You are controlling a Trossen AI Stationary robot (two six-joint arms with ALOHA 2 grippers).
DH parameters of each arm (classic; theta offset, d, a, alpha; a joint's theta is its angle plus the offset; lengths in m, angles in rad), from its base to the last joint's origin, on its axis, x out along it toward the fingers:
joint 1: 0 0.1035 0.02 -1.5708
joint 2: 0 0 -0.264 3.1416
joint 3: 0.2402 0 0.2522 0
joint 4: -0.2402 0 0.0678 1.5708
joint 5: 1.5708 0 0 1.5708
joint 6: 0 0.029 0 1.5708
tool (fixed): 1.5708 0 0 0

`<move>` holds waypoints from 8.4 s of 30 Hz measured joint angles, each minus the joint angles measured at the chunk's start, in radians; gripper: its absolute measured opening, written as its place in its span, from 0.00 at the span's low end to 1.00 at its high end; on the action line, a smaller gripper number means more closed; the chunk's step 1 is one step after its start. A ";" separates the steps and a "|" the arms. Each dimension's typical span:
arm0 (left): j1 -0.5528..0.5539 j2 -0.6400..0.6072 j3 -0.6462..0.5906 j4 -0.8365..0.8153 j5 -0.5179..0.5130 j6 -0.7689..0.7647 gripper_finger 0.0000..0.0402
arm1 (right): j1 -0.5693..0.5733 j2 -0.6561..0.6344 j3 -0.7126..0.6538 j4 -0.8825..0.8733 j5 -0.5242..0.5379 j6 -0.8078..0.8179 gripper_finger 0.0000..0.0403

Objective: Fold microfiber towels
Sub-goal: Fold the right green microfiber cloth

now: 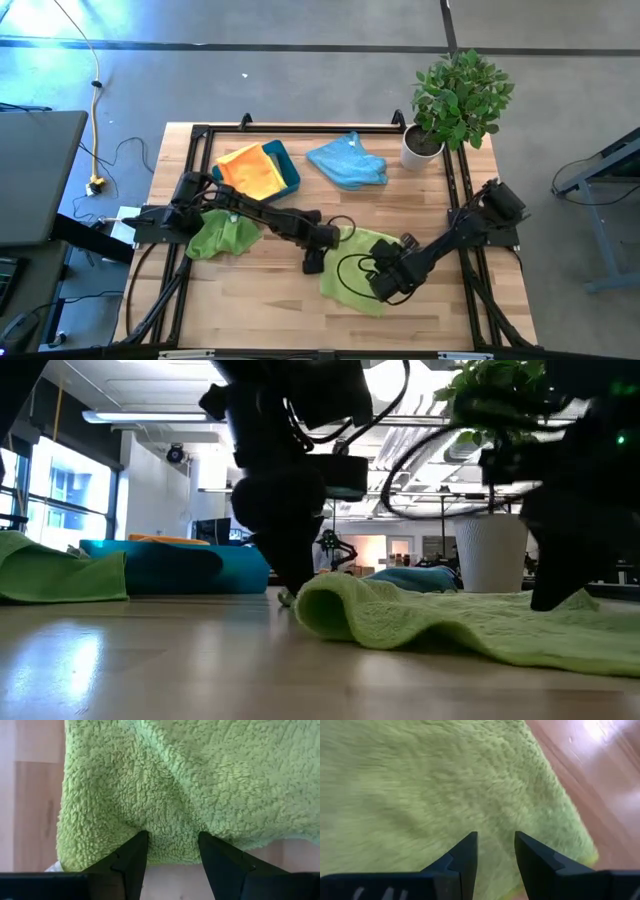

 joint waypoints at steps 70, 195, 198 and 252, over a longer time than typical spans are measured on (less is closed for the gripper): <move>-0.338 -0.088 0.136 0.125 -0.202 -0.476 0.42 | 0.252 -0.101 -0.175 0.397 -0.222 -0.671 0.28; -0.315 0.064 0.134 0.165 -0.141 -1.120 0.41 | -0.235 -0.691 -0.129 0.283 -0.404 -0.520 0.00; -0.325 0.063 0.134 0.192 -0.192 -1.158 0.41 | -0.243 -0.691 -0.129 0.283 -0.404 -0.520 0.00; -0.337 0.138 0.136 0.253 -0.425 -1.379 0.33 | -0.280 -0.691 -0.128 0.334 -0.342 -0.536 0.00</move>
